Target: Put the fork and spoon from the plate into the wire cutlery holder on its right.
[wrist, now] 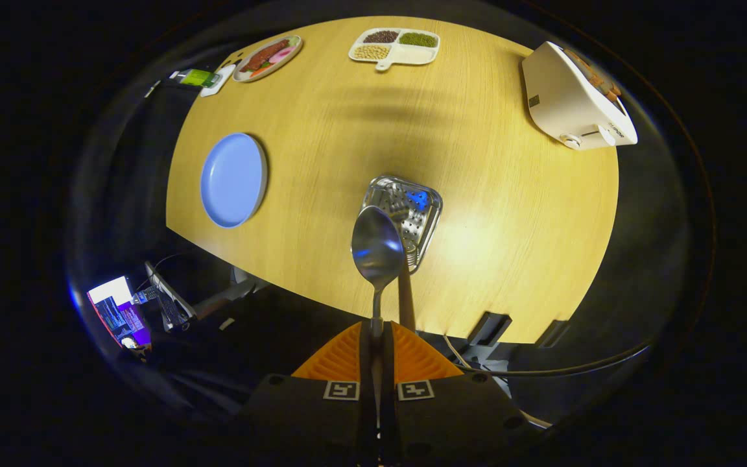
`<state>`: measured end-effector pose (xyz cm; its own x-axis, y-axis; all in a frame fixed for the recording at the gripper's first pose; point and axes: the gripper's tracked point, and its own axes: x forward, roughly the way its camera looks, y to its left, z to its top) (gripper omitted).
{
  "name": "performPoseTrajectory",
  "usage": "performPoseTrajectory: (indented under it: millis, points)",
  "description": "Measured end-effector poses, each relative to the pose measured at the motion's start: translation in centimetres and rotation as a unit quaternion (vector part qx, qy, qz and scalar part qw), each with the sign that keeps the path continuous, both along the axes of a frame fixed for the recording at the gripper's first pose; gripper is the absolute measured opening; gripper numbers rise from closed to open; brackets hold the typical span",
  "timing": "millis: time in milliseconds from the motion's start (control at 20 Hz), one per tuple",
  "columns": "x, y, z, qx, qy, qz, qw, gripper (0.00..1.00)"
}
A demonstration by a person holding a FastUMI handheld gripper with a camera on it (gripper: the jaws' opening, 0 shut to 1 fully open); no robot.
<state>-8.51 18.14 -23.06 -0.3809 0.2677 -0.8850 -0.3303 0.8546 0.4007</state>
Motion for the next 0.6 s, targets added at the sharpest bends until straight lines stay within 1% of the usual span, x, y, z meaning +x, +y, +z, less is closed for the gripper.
performPoseTrajectory:
  millis: [200, 350, 500, 600]
  points:
    - [0.6, 0.4, -1.5, -0.035, 0.073, 0.028, 0.996, 0.07]
    - [1.7, 1.1, -2.9, -0.069, 0.097, 0.040, 0.992, 0.07]
    - [1.2, 1.2, -3.5, -0.100, 0.136, 0.059, 0.984, 0.07]
    - [1.4, 1.4, -4.2, -0.114, 0.145, 0.065, 0.981, 0.07]
